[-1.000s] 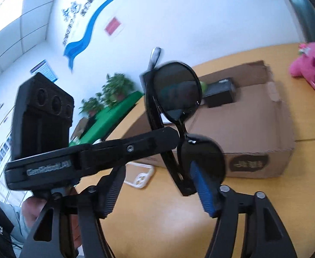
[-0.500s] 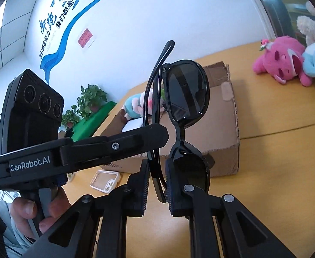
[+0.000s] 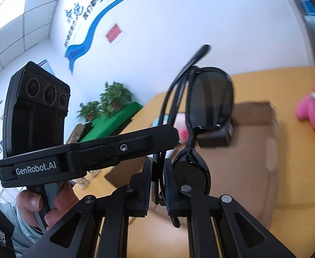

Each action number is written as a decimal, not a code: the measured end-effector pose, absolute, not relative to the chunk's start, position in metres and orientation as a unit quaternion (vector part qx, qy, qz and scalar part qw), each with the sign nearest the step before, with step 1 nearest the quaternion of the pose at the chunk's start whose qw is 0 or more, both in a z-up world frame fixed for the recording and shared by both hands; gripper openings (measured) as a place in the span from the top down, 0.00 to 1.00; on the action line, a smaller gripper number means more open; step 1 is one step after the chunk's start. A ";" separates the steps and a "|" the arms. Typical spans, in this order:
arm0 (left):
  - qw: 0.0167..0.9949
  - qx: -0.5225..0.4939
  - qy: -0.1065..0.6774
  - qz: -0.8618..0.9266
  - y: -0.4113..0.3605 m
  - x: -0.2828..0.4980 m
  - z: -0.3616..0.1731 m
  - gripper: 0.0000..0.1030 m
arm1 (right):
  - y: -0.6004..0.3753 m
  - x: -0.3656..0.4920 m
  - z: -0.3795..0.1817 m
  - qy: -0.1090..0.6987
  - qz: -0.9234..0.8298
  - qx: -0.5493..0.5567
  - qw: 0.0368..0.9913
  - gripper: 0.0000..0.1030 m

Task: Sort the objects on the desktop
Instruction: 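Lift the sunglasses and carry them over the cardboard box, then lower the sunglasses into the box and open the right gripper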

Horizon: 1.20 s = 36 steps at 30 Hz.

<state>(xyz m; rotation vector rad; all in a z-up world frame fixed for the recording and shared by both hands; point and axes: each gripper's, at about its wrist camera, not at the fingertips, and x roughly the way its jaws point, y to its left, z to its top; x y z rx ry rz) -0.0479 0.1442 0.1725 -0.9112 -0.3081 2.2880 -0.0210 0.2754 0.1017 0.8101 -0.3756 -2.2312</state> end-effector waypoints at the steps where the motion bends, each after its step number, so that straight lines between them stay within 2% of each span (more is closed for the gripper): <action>1: 0.320 -0.347 -0.118 0.874 0.141 -0.057 0.175 0.91 | 0.270 -0.032 0.106 -0.140 -0.864 0.315 0.367 0.90; 10: 0.296 -0.378 -0.135 0.867 0.126 -0.147 0.163 0.91 | 0.255 -0.125 0.103 -0.149 -0.838 0.347 0.394 0.90; 23: 0.268 -0.506 -0.164 0.803 0.173 -0.276 0.038 0.91 | 0.290 -0.258 -0.012 -0.202 -0.766 0.508 0.337 0.90; 28: 0.254 -0.536 -0.171 0.787 0.180 -0.293 0.011 0.92 | 0.288 -0.285 -0.045 -0.192 -0.742 0.566 0.303 0.90; 36: 0.220 -0.558 -0.178 0.780 0.178 -0.305 -0.012 0.92 | 0.268 -0.296 -0.058 -0.138 -0.732 0.611 0.270 0.87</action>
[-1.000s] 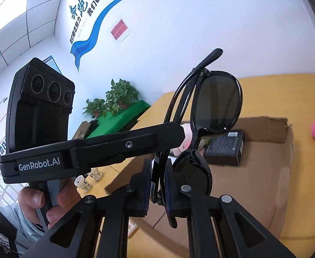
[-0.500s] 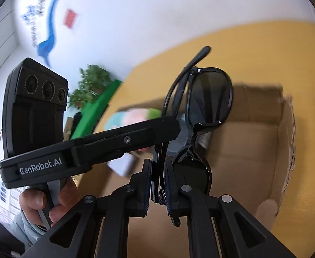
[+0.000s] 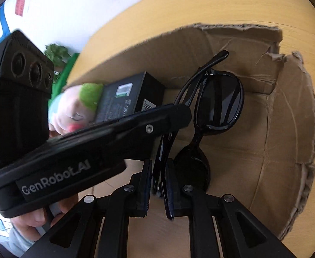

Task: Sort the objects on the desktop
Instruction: 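Lower the sunglasses into the box and open the right gripper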

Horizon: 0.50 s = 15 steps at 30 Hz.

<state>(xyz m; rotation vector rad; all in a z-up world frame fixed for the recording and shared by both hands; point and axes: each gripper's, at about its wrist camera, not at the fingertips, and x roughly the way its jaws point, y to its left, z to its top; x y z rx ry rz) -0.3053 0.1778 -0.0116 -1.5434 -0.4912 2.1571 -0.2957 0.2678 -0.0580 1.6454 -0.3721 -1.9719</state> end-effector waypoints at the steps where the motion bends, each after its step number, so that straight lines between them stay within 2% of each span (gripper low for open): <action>1: 0.219 -0.558 -0.176 0.781 0.179 -0.306 -0.013 0.92 | 0.266 -0.295 -0.059 -0.129 -0.734 0.612 0.265 0.87; 5: 0.216 -0.558 -0.165 0.784 0.184 -0.304 -0.010 0.92 | 0.262 -0.293 -0.059 -0.116 -0.741 0.614 0.247 0.81; 7: 0.222 -0.553 -0.163 0.787 0.189 -0.302 -0.007 0.92 | 0.262 -0.289 -0.055 -0.112 -0.747 0.609 0.242 0.66; 8: 0.223 -0.546 -0.160 0.792 0.189 -0.299 -0.002 0.92 | 0.261 -0.286 -0.053 -0.108 -0.750 0.608 0.239 0.55; 11: 0.227 -0.530 -0.142 0.804 0.190 -0.290 0.017 0.92 | 0.260 -0.272 -0.039 -0.076 -0.770 0.595 0.219 0.46; 13: 0.232 -0.502 -0.123 0.824 0.185 -0.278 0.039 0.91 | 0.262 -0.261 -0.028 -0.078 -0.779 0.584 0.215 0.37; 14: 0.233 -0.483 -0.114 0.837 0.180 -0.269 0.053 0.88 | 0.263 -0.255 -0.023 -0.078 -0.786 0.575 0.214 0.34; 15: 0.236 -0.462 -0.104 0.849 0.175 -0.258 0.068 0.84 | 0.266 -0.247 -0.014 -0.071 -0.799 0.561 0.204 0.27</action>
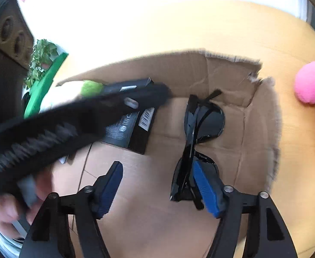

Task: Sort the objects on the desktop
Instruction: 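Lower the sunglasses into the box and open the right gripper, then withdraw the right tool and move it toward the white phone case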

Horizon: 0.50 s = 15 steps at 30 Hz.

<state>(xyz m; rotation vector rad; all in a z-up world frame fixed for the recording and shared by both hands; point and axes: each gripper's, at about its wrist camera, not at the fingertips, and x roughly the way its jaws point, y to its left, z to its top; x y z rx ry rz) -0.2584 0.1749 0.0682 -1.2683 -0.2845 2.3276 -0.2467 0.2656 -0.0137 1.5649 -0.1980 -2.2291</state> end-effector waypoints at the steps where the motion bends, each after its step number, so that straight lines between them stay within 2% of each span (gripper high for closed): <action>1: 0.237 -0.446 -0.095 0.858 0.168 -0.249 0.080 0.82 | 0.261 -0.241 -0.004 -0.062 -0.810 0.551 0.192 0.21; 2: 0.236 -0.425 -0.086 0.870 0.159 -0.236 0.095 0.75 | 0.262 -0.232 0.002 -0.054 -0.821 0.538 0.181 0.14; 4: 0.231 -0.378 -0.074 0.894 0.139 -0.210 0.122 0.60 | 0.260 -0.202 0.024 -0.044 -0.849 0.498 0.174 0.13; 6: 0.220 -0.323 -0.067 0.918 0.116 -0.176 0.148 0.31 | 0.256 -0.166 0.043 -0.026 -0.877 0.455 0.150 0.07; 7: 0.211 -0.296 -0.064 0.929 0.105 -0.159 0.159 0.26 | 0.258 -0.149 0.049 -0.014 -0.890 0.436 0.133 0.05; 8: 0.202 -0.266 -0.058 0.941 0.092 -0.139 0.169 0.22 | 0.259 -0.139 0.053 -0.003 -0.901 0.418 0.117 0.02; 9: 0.196 -0.241 -0.051 0.949 0.082 -0.120 0.177 0.22 | 0.256 -0.117 0.062 0.010 -0.914 0.393 0.099 0.00; 15: 0.160 -0.184 0.023 0.969 0.057 -0.030 0.194 0.17 | 0.251 -0.053 0.085 0.001 -0.942 0.331 0.050 0.00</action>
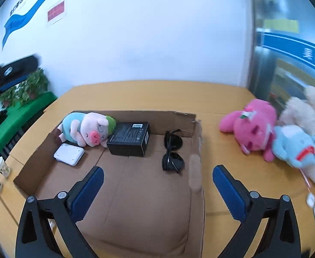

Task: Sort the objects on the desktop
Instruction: 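Withdraw the right tool and move it toward the white phone case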

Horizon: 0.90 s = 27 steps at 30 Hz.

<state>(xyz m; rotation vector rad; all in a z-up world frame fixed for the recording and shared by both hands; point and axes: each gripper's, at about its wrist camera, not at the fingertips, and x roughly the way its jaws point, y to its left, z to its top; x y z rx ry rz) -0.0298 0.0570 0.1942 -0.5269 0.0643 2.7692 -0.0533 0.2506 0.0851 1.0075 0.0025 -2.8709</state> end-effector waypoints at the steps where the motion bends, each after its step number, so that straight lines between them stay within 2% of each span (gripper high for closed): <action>1: 0.156 -0.183 0.034 0.970 0.055 -0.018 0.191 0.16 | 0.249 -0.045 0.089 0.001 -0.944 0.327 0.042 0.00; 6: 0.127 -0.190 0.074 0.971 0.053 0.026 0.170 0.16 | 0.241 0.002 0.101 0.005 -0.952 0.306 0.023 0.00; 14: 0.121 -0.215 0.041 0.968 0.046 0.047 0.153 0.16 | 0.229 0.038 0.102 0.030 -0.956 0.292 0.021 0.00; 27: 0.125 -0.227 0.043 0.965 0.047 0.057 0.142 0.16 | 0.241 0.056 0.096 0.003 -0.956 0.291 0.018 0.00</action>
